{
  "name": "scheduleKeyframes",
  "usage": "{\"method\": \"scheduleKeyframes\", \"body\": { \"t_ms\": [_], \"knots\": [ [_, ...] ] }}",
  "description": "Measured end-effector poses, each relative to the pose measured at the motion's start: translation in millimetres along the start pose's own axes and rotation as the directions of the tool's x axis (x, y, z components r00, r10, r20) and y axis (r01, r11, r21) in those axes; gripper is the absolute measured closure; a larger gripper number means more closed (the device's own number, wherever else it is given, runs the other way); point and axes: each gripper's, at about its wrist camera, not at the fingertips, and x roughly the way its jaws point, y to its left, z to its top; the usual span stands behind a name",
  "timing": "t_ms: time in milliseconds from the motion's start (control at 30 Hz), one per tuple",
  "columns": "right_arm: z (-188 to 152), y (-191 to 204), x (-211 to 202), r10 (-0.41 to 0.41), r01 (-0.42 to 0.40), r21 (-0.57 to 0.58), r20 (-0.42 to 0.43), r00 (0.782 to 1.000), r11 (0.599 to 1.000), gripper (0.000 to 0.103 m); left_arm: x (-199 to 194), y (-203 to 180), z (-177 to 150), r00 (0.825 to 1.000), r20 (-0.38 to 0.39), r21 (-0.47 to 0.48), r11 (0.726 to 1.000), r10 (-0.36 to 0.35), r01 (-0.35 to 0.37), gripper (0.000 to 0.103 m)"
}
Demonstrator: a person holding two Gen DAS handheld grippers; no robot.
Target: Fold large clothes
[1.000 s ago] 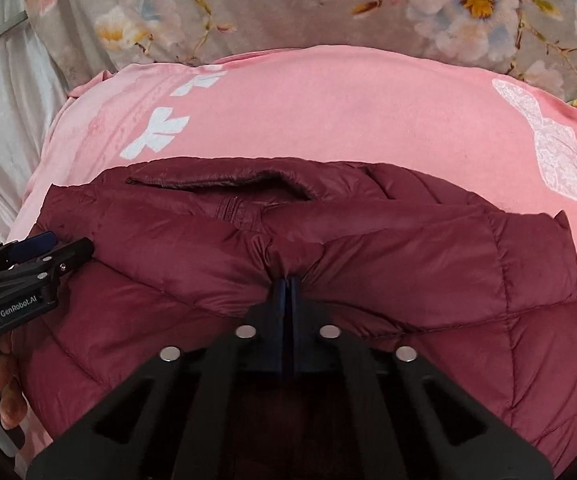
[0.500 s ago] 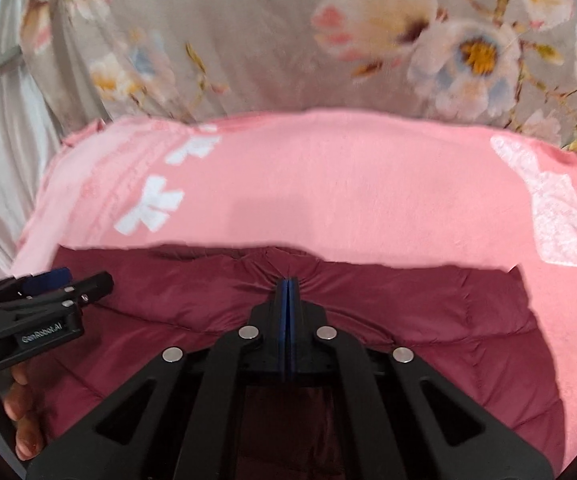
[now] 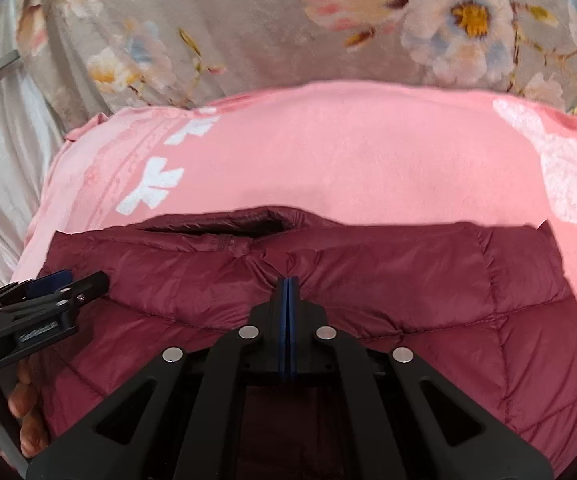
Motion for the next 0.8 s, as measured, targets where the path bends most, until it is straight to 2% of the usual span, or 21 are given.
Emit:
{"method": "scheduleKeyframes", "body": {
  "t_ms": [133, 367, 500, 800],
  "knots": [
    [-5, 0, 12, -0.015, 0.015, 0.01, -0.029, 0.999, 1.0, 0.103, 10, -5, -4, 1.0, -0.003, 0.008, 1.0, 0.027, -0.027, 0.032],
    [-13, 0, 22, -0.024, 0.024, 0.007, -0.035, 0.999, 1.0, 0.103, 22, -11, -15, 0.997, 0.042, 0.032, 0.998, 0.059, -0.06, 0.028],
    [-16, 4, 24, -0.046, 0.045, -0.015, -0.023, 0.999, 0.999, 0.103, 26, -12, -19, 0.996, 0.068, 0.029, 0.997, 0.063, -0.065, 0.027],
    [-17, 0, 27, -0.028, 0.029, 0.003, -0.029, 0.999, 1.0, 0.103, 30, -13, -19, 0.995, 0.07, 0.033, 0.997, 0.067, -0.07, 0.026]
  ]
}}
